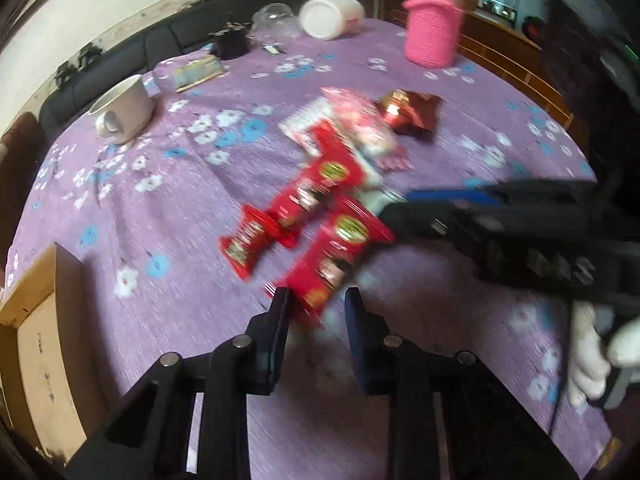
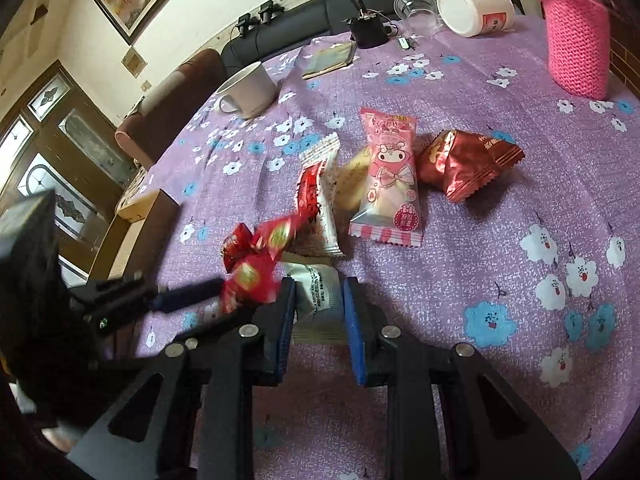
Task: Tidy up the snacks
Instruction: 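Grasp a white-silver packet with the right gripper while the left grasps a red packet, then carry both packets into the box and open both grippers, then move both grippers back over the remaining snacks on the table, then grasp a red candy with the left gripper while the right grasps a red candy packet, then carry both red candies over the box and open both grippers, then move both grippers back toward the remaining packets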
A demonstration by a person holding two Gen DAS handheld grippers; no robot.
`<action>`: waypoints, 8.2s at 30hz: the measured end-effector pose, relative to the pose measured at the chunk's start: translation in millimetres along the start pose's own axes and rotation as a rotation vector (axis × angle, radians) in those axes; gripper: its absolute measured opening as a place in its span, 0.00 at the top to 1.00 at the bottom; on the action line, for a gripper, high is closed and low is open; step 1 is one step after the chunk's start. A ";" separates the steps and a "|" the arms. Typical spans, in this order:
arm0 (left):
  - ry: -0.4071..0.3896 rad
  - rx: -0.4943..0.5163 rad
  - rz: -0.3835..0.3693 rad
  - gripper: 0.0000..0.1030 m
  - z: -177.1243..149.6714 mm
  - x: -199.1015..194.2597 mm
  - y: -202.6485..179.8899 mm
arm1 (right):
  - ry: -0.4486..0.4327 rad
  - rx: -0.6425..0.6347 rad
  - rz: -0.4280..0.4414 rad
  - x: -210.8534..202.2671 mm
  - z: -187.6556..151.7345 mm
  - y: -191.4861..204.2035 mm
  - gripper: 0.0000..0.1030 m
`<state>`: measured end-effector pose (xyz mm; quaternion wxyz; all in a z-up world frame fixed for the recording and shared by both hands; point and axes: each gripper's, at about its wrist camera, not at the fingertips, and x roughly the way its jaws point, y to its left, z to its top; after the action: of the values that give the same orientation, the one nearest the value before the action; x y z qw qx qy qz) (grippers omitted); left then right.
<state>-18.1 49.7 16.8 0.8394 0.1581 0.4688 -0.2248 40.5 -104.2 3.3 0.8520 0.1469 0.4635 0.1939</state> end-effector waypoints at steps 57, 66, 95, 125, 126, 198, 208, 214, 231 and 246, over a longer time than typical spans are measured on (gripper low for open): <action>-0.275 -0.702 0.007 0.80 -145.4 -107.7 216.9 | 0.124 -0.153 0.396 18.5 -29.1 171.5 0.74; -0.368 -0.773 -0.055 0.42 -167.1 -126.9 226.1 | 0.165 -0.275 0.291 72.6 -31.7 240.0 0.73; -0.302 -0.581 -0.329 0.18 -128.5 -108.9 45.1 | -0.050 -0.046 -0.124 -54.0 -25.9 17.8 0.24; -0.151 -0.254 -0.011 0.20 4.7 -18.2 33.9 | -0.026 -0.083 -0.159 1.0 -2.9 26.0 0.73; -0.138 -0.228 0.000 0.22 8.9 -11.6 30.4 | -0.027 -0.069 -0.151 -0.5 -1.9 22.5 0.73; -0.226 -0.733 -0.021 0.70 -127.9 -94.4 239.8 | 0.152 -0.408 0.089 102.8 -15.9 272.6 0.78; -0.267 -0.772 -0.033 0.44 -135.3 -105.8 242.1 | 0.079 -0.387 0.085 83.9 -12.8 261.9 0.74; -0.321 -0.692 0.057 0.30 -122.6 -134.3 203.5 | -0.010 -0.359 0.095 44.0 -16.6 238.2 0.52; -0.296 -0.444 -0.127 0.21 -71.1 -104.1 34.3 | -0.202 -0.109 -0.162 -58.3 -15.6 35.6 0.30; -0.182 -0.437 -0.084 0.22 -67.7 -36.2 4.5 | -0.065 -0.121 -0.149 -6.1 43.2 25.2 0.53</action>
<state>-80.8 94.0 13.6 0.8824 -0.0681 0.4350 -0.1661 69.1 -87.9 41.3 0.8860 0.0662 0.4327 0.1528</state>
